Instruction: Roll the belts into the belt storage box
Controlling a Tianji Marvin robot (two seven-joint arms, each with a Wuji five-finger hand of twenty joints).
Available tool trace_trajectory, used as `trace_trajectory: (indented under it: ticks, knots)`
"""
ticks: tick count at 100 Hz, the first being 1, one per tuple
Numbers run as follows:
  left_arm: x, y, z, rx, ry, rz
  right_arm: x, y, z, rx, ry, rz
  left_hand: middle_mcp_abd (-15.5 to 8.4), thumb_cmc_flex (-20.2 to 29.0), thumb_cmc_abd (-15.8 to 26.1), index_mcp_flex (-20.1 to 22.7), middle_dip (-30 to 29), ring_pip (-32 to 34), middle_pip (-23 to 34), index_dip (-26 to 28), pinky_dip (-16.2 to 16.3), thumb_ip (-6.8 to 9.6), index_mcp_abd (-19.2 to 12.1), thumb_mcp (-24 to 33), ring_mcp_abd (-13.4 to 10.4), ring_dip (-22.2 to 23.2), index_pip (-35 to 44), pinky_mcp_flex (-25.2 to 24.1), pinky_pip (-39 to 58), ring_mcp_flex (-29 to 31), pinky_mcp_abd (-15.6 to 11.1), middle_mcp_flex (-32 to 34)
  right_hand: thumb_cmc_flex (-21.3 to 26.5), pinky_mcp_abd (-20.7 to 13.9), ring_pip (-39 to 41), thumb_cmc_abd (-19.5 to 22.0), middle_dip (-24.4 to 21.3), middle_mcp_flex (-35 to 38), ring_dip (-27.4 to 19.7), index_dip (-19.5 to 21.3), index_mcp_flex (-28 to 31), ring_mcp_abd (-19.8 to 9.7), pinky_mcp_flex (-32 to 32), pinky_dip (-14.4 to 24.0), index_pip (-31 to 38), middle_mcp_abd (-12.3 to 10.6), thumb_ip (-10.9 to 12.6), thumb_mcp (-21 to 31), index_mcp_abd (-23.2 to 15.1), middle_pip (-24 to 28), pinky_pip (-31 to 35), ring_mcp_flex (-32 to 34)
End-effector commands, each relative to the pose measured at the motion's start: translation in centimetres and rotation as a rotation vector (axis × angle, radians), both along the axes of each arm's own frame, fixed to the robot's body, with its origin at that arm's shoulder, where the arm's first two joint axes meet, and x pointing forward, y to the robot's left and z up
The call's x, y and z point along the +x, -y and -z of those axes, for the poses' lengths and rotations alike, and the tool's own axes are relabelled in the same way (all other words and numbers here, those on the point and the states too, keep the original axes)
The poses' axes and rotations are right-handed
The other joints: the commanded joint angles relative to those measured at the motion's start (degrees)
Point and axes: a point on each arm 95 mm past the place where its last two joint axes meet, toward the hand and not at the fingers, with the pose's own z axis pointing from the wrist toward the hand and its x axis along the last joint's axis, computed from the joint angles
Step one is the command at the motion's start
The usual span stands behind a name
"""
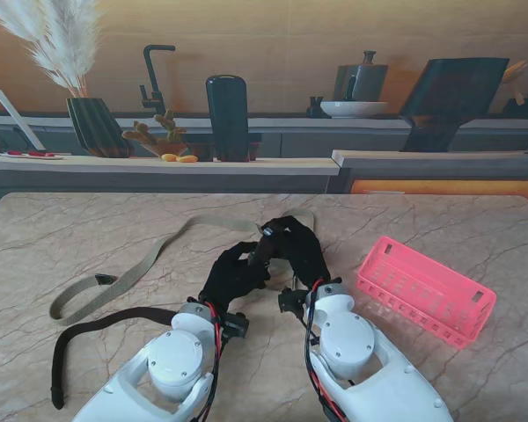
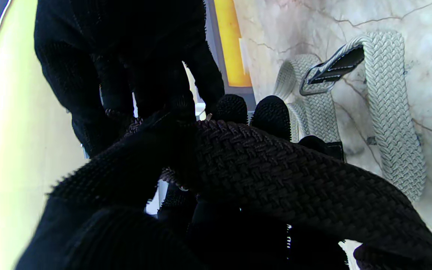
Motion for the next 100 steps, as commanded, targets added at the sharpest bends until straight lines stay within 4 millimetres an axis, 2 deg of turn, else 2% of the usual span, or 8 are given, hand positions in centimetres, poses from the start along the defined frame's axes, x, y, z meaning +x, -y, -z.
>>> trace_trajectory:
  ticks: [1, 15, 30, 39, 45, 69, 83, 100]
  knots:
    - [-0.6, 0.1, 0.1, -0.024, -0.011, 0.012, 0.2, 0.5, -0.2, 0.01, -0.004, 0.014, -0.7, -0.5, -3.0, 9.1, 0.9, 2.0, 4.0, 2.1, 0.8, -0.32, -3.7, 4.2, -1.6, 0.4, 25.3, 1.7, 2.6, 3.0, -1.1, 3.3, 2.8, -2.0, -6.5, 6.3, -0.7, -1.4, -1.8, 0.5, -0.1, -1.2, -0.9, 0.2, 4.3, 1.0, 3.4, 0.2, -10.3, -1.2, -0.9, -4.4]
    - [-0.6, -0.1, 0.1, -0.016, 0.002, 0.014, 0.3, 1.0, 0.0, -0.03, -0.009, -0.002, -0.5, -0.5, -3.1, 8.9, 1.5, 2.8, 5.2, 2.2, 0.8, -0.73, -3.8, 4.0, -1.8, 0.5, 26.2, 2.0, 2.8, 3.2, -1.0, 3.1, 1.5, -1.5, -7.4, 5.9, -0.7, -4.0, -2.1, -0.4, -2.2, 0.1, -2.1, 0.1, 2.5, 2.5, 3.4, -1.4, -8.9, -2.0, -1.9, -6.7]
    - [-0.7, -0.2, 0.0, -0.032, -0.013, 0.022, 0.5, 1.7, 0.1, -0.106, -0.001, -0.039, 0.0, 0.4, -2.9, 9.0, 2.1, 3.3, 5.8, 1.9, 0.5, -0.93, -3.7, 3.4, -1.6, 0.7, 26.4, 1.9, 2.3, 3.0, -0.4, 3.0, -5.2, -1.2, -8.9, 2.8, 0.2, -9.8, -2.5, 0.1, -7.4, 1.0, -3.3, 1.1, -3.4, 3.9, 4.8, -2.8, -4.7, -3.2, -3.9, -10.0]
    - [-0.8, -0.2, 0.0, -0.044, -0.022, 0.028, 0.6, 2.0, 0.1, -0.133, 0.013, -0.051, 0.0, 0.2, -2.8, 8.9, 2.8, 3.9, 6.4, 2.1, 0.6, -0.77, -3.6, 3.6, -1.5, 1.1, 26.4, 1.7, 2.7, 3.0, -0.4, 2.7, -9.7, -1.2, -9.7, 2.2, 0.2, -12.4, -2.7, 4.4, -7.6, 1.3, -3.7, 1.8, -10.5, 4.4, 5.2, 0.4, -2.7, -3.9, -5.0, -11.2]
    - [-0.8, -0.1, 0.0, -0.05, -0.027, 0.031, 0.6, 2.1, 0.1, -0.145, 0.026, -0.059, -0.1, -0.5, -3.2, 8.6, 3.6, 4.8, 7.2, 3.4, 0.9, -0.34, -3.7, 4.4, -1.8, 1.7, 26.5, 1.5, 3.3, 2.8, -0.5, 2.4, -13.1, -1.2, -10.2, 2.5, 0.1, -14.7, -2.8, 7.0, -8.3, 1.5, -4.3, 2.1, -14.9, 4.9, 7.5, 1.6, -1.3, -4.6, -5.8, -12.2]
    - [-1.0, -0.1, -0.2, -0.101, -0.08, 0.033, 0.9, 2.6, -0.2, -0.205, 0.1, -0.054, 1.3, 0.7, -2.7, 8.5, 4.9, 6.0, 8.3, 4.6, 1.1, -0.92, -2.9, 4.9, -1.1, 2.6, 25.6, 1.8, 3.7, 3.2, 0.2, 2.2, -14.0, -1.7, -10.9, 3.0, 0.0, -21.0, -3.0, 8.6, -12.4, 0.8, -4.6, 2.3, -16.8, 4.7, 8.1, 0.9, -0.2, -5.4, -6.6, -13.6]
    - [-1.2, -0.4, -0.3, -0.138, -0.131, 0.033, 1.3, 3.5, -0.4, -0.315, 0.218, -0.05, 2.1, 2.3, -0.8, 8.9, 5.4, 7.5, 10.1, 6.0, 1.8, -3.14, -0.6, 2.8, -0.3, 3.6, 24.7, 2.0, 4.8, 4.1, 1.4, 2.7, -13.1, -2.2, -12.4, 0.7, -0.1, -23.3, -4.1, 10.6, -14.7, -1.3, -4.0, 2.7, -16.3, 2.8, 8.4, 2.3, -2.0, -4.7, -7.1, -13.5]
    - [-1.1, -0.5, -0.3, -0.158, -0.158, 0.032, 1.8, 4.8, -0.5, -0.507, 0.39, -0.082, 1.6, 2.0, 1.7, 9.6, 5.7, 10.0, 13.5, 7.8, 2.7, -4.26, 1.0, 0.4, -0.2, 4.1, 24.9, 2.9, 6.7, 5.7, 1.8, 3.7, -9.6, -3.5, -21.4, -5.9, -1.7, -26.4, -10.6, 11.9, -20.1, -3.2, -2.9, 1.2, -12.8, 0.6, 8.1, 12.5, -10.7, -5.9, -8.8, -14.0]
